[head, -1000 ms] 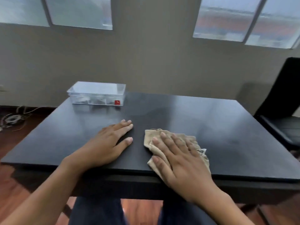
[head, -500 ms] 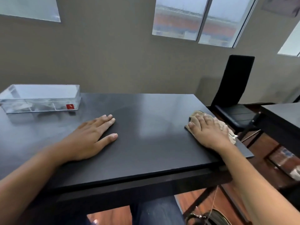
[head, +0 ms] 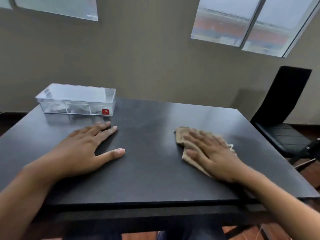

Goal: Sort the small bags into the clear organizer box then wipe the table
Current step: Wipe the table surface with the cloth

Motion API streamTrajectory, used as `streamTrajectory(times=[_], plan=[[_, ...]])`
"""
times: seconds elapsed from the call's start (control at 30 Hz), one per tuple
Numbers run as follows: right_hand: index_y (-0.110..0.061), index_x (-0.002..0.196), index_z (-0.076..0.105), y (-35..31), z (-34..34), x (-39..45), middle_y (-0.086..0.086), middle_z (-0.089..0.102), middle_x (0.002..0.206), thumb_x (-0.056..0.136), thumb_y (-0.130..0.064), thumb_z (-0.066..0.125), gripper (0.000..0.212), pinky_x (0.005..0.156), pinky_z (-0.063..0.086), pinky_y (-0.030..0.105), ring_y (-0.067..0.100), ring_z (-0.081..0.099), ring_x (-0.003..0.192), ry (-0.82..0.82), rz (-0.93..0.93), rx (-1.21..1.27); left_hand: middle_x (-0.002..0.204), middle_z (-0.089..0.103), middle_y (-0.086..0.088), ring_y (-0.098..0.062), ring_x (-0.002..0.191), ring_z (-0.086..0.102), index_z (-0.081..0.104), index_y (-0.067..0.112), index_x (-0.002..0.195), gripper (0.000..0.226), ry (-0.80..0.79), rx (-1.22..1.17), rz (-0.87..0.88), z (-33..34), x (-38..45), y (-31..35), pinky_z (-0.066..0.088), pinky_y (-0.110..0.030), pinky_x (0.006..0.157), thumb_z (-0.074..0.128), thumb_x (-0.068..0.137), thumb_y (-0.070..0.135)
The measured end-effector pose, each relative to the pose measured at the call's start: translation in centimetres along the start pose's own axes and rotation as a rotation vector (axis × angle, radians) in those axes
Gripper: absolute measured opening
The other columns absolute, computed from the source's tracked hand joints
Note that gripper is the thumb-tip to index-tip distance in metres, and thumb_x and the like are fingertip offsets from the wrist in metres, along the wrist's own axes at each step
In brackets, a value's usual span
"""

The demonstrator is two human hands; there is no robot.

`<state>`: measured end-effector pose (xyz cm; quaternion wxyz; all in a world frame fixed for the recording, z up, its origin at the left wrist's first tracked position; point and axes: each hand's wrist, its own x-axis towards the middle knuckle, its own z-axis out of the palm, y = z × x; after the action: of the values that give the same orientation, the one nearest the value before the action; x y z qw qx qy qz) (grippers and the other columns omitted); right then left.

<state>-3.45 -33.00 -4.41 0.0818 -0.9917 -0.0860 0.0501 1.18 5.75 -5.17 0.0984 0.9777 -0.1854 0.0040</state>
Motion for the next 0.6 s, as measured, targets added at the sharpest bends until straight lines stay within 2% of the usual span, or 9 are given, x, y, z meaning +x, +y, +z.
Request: streamTrajectory(times=[0.17,0.33,0.47,0.6], plan=[[-0.053,0.155,0.015,0.5,-0.7,10.2,-0.021,0.001,0.169,0.095,-0.076,0.018,0.064,0.124,-0.001,0.050,0.014,0.000,0.157,0.080,0.199,-0.001,0.167,0.000,0.022,0.000,0.153,-0.005,0.005,0.046,0.157,0.095,0.030,-0.033,-0.042,0.7,-0.5,0.1,0.002,-0.030,0.124,0.012,0.076,0.094],[-0.053,0.154,0.010,-6.1,0.5,17.2,-0.016,0.001,0.170,0.091,-0.077,0.012,0.067,0.123,-0.002,0.056,0.019,-0.001,0.158,0.054,0.067,0.019,0.167,0.002,0.022,0.000,0.153,-0.005,0.007,0.041,0.159,0.097,0.053,-0.050,-0.068,0.8,-0.5,0.1,0.002,-0.031,0.125,0.014,0.077,0.093],[-0.050,0.157,0.011,-10.7,1.7,14.9,-0.016,0.000,0.170,0.096,-0.073,0.015,0.065,0.123,-0.004,0.054,0.016,-0.004,0.157,0.054,-0.076,0.004,0.167,0.004,0.020,0.000,0.153,-0.002,0.008,0.037,0.159,0.097,0.057,-0.046,-0.068,0.8,-0.6,0.0,0.002,-0.029,0.124,0.019,0.079,0.091],[-0.050,0.158,0.007,-11.3,2.4,9.1,-0.019,-0.001,0.170,0.097,-0.072,0.015,0.065,0.124,-0.007,0.050,0.012,-0.008,0.156,0.056,-0.182,-0.009,0.168,0.007,0.017,-0.003,0.153,0.002,0.011,0.035,0.160,0.095,0.067,-0.033,-0.061,0.6,-0.6,0.2,0.002,-0.028,0.122,0.022,0.082,0.088]])
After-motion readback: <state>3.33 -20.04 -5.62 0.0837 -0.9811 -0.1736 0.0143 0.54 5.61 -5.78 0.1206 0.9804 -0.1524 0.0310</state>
